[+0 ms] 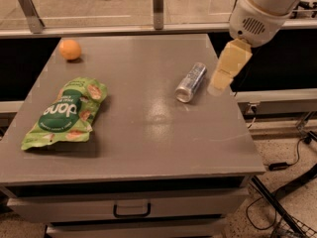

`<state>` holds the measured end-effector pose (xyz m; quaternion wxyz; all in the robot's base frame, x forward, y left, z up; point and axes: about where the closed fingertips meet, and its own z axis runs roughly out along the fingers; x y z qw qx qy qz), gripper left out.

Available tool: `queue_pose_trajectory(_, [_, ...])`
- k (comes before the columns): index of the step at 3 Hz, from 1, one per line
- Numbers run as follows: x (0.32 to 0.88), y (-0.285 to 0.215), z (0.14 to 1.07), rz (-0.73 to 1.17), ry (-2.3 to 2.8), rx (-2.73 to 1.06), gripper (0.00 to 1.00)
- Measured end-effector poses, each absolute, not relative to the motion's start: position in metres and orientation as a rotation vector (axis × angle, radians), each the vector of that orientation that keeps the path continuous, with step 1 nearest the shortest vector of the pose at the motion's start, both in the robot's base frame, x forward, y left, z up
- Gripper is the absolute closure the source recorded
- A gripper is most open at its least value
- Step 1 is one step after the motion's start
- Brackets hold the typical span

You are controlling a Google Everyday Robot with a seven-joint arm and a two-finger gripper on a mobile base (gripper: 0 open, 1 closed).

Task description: Pick redbull can

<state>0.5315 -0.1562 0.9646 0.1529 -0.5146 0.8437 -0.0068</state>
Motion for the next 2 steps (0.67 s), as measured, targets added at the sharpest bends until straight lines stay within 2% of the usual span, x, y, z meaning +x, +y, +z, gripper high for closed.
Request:
queue_pose_trajectory(1, [0.566, -0.131, 0.941, 0.004, 2.551, -1.271, 0.0])
queue_pose_trajectory(2, [0.59, -0.127, 0.921, -0.076, 2.677, -1.023, 0.0])
